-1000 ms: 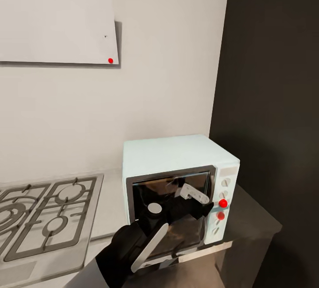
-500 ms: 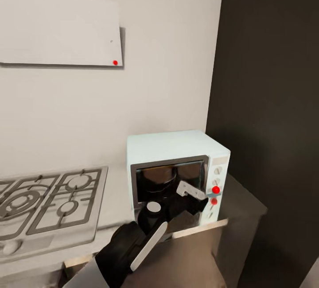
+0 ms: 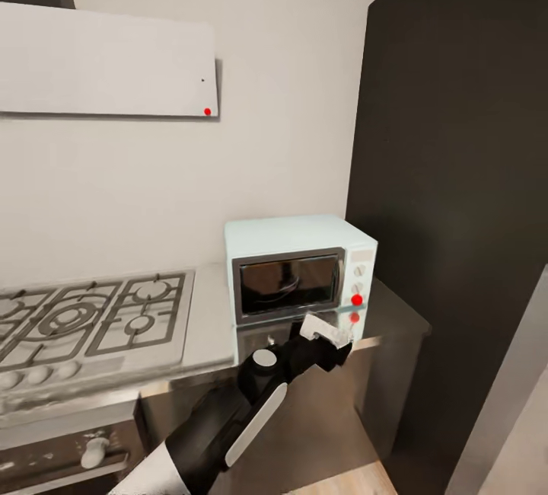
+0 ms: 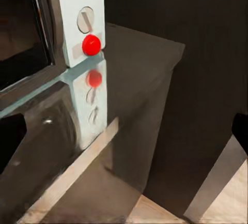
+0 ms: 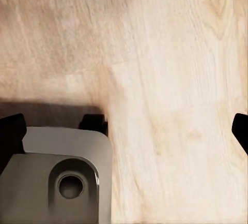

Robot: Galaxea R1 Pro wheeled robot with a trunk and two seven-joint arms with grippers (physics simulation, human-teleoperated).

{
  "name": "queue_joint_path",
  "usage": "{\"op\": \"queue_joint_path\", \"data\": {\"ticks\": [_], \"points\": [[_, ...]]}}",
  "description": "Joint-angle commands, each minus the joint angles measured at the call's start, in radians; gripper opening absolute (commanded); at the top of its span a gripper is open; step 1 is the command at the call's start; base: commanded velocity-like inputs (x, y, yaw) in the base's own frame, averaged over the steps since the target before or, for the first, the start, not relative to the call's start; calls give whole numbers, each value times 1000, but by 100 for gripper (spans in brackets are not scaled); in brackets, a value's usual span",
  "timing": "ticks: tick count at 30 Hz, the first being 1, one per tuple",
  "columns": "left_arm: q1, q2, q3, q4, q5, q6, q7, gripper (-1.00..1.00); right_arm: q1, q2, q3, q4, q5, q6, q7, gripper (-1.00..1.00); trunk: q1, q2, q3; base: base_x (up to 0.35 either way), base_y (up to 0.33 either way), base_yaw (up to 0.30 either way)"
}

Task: In the kitchen, take the popcorn bag from the countertop, put it into the microwave, and heat it until the popcorn is cooked so the cooked popcorn ends up inside the bag.

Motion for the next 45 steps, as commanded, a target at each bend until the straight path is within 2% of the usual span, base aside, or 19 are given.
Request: {"op": "queue_joint_path", "data": {"ticks": [1,3,4,6,10,13,16,17,19,21,24,26,27,31,34,36,38,40,45], "points": [[-1,0,0,21,7,4,6,100,-1,0,-8,1,8,2,2,100,-1,-1,-1,-343,0,0],[-1,0,0,83,31,0,11,100,-1,0,-8,1,8,2,2,100,-1,-1,-1,-319,0,0],[-1,0,-1,154,95,-6,14,100,-1,0,-8,1,8,2,2,100,-1,-1,-1,-278,0,0],[-1,0,-1,223,154,-9,15,100,-1,0,-8,1,8,2,2,100,-1,-1,-1,-253,0,0],[-1,0,0,384,196,-36,16,100,-1,0,-8,1,8,2,2,100,-1,-1,-1,-95,0,0],[0,0,0,567,240,-96,9,100,-1,0,-9,1,8,2,2,100,-1,-1,-1,-12,0,0],[1,0,0,788,406,-128,2,100,-1,2,-8,2,8,2,0,100,-1,-1,-1,-2,0,0],[3,0,0,831,432,-143,2,100,-1,2,-8,2,8,2,0,100,-1,-1,-1,0,0,0],[9,0,1,950,468,-212,0,100,-1,3,-8,2,8,2,-2,100,-1,-1,-1,0,0,0],[9,0,2,1025,476,-268,-3,100,-1,3,-8,2,8,2,-3,100,-1,-1,-1,0,0,0],[11,0,6,1094,486,-296,-40,100,0,3,-8,3,8,2,-5,100,-1,-1,-1,0,0,0],[11,18,11,1143,490,-299,-114,100,0,3,-9,3,8,2,-6,100,-1,-1,-1,0,0,0],[11,41,12,1160,498,-301,-204,100,0,3,-8,3,8,2,-6,100,-1,-1,-1,0,0,0],[11,56,16,1167,507,-310,-296,100,0,3,-9,2,7,2,-7,100,-1,-1,-1,0,0,0],[11,66,35,1165,529,-311,-310,100,0,3,-9,2,7,2,-6,100,-1,-1,-1,0,0,0],[11,107,56,1160,593,-311,-307,100,0,3,-9,2,8,2,-6,100,-1,-1,-1,0,0,0],[11,175,64,1147,665,-309,-306,100,0,3,-8,2,8,2,-5,100,-1,-1,-1,0,0,0],[11,210,64,1150,710,-304,-301,100,0,3,-9,2,8,2,-5,100,-1,-1,-1,0,0,0],[42,225,57,1204,728,-300,-217,100,0,3,-8,2,8,2,-5,100,-1,-1,-1,0,0,0]]}}
